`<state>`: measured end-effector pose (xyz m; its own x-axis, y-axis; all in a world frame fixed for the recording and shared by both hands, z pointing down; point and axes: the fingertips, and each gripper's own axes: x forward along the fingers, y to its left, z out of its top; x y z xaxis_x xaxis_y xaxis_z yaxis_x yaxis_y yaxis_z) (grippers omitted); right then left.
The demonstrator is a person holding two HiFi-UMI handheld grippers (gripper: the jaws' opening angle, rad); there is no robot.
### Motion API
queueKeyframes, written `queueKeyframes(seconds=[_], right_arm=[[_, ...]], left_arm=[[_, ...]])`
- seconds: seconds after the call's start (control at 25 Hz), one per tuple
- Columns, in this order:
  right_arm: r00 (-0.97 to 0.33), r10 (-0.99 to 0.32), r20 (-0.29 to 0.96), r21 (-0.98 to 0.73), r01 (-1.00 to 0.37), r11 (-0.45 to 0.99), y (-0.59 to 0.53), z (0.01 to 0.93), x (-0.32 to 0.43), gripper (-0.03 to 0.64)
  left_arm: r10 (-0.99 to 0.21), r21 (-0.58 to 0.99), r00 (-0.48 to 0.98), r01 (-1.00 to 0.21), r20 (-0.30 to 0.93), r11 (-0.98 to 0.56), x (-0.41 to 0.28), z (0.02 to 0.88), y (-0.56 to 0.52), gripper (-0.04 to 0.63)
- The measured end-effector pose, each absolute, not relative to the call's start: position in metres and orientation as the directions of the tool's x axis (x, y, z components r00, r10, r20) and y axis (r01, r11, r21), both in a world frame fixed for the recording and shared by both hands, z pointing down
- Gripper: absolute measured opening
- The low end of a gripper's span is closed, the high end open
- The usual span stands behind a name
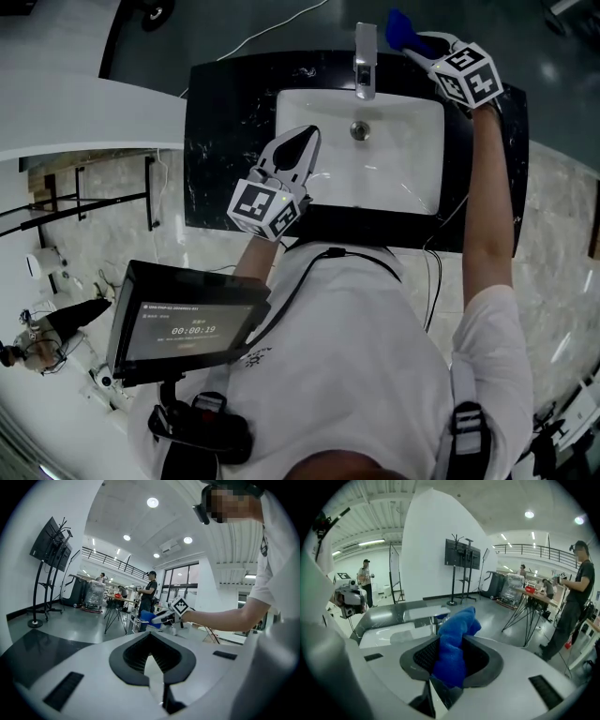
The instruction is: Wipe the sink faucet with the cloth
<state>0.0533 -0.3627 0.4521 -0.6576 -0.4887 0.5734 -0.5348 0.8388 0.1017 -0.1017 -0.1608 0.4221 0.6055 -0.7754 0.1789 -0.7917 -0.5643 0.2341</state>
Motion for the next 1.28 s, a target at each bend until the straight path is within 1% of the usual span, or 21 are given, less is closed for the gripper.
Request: queueKeyframes(seconds=[0.16,0.28,0.4,0.56,0.84,0.96,1.04,1.16,1.28], right_arm=[[-0.592,-0.429,0.682,0.04,-0.556,0.831,-0.354,0.519,0.049,0.126],[-0.541,-0.364,0.758,0.035,-0.523,0.852,-0.341,0.559,0.039,0.126],[-0.521,-0.331,0.787,0.052,-0.478,0.877,-0.333,0.576,0.027,0.126],[-0.565,-0.34,0.752,0.065,-0.449,0.891,-0.334,0.561,0.018,0.126],[-0.666,-0.401,0.629,0.135,-0.414,0.9,-0.34,0.483,0.021,0.126],[-0.708,-0.438,0.554,0.142,-0.439,0.887,-0.343,0.447,0.025,0.126],[-0.705,-0.477,0.525,0.153,-0.473,0.868,-0.349,0.432,0.032,0.126],[-0.67,-0.516,0.533,0.141,-0.531,0.835,-0.36,0.438,0.049,0.126],[-0.612,-0.504,0.609,0.121,-0.556,0.822,-0.36,0.476,0.06,0.126]], left_arm=[[-0.78,0.233,0.597,-0.798,0.186,-0.556,-0.106,0.424,-0.16,-0.012],[-0.782,0.234,0.593,-0.801,0.19,-0.55,-0.107,0.425,-0.159,-0.012],[-0.784,0.235,0.59,-0.803,0.192,-0.548,-0.108,0.426,-0.159,-0.012],[-0.785,0.241,0.59,-0.803,0.189,-0.545,-0.109,0.426,-0.158,-0.012],[-0.782,0.248,0.596,-0.798,0.183,-0.55,-0.106,0.425,-0.159,-0.012],[-0.778,0.249,0.603,-0.792,0.176,-0.557,-0.102,0.423,-0.161,-0.012],[-0.775,0.249,0.607,-0.789,0.174,-0.562,-0.101,0.422,-0.161,-0.012],[-0.772,0.247,0.611,-0.786,0.174,-0.566,-0.1,0.421,-0.162,-0.012],[-0.773,0.245,0.61,-0.787,0.176,-0.566,-0.1,0.423,-0.161,-0.012]])
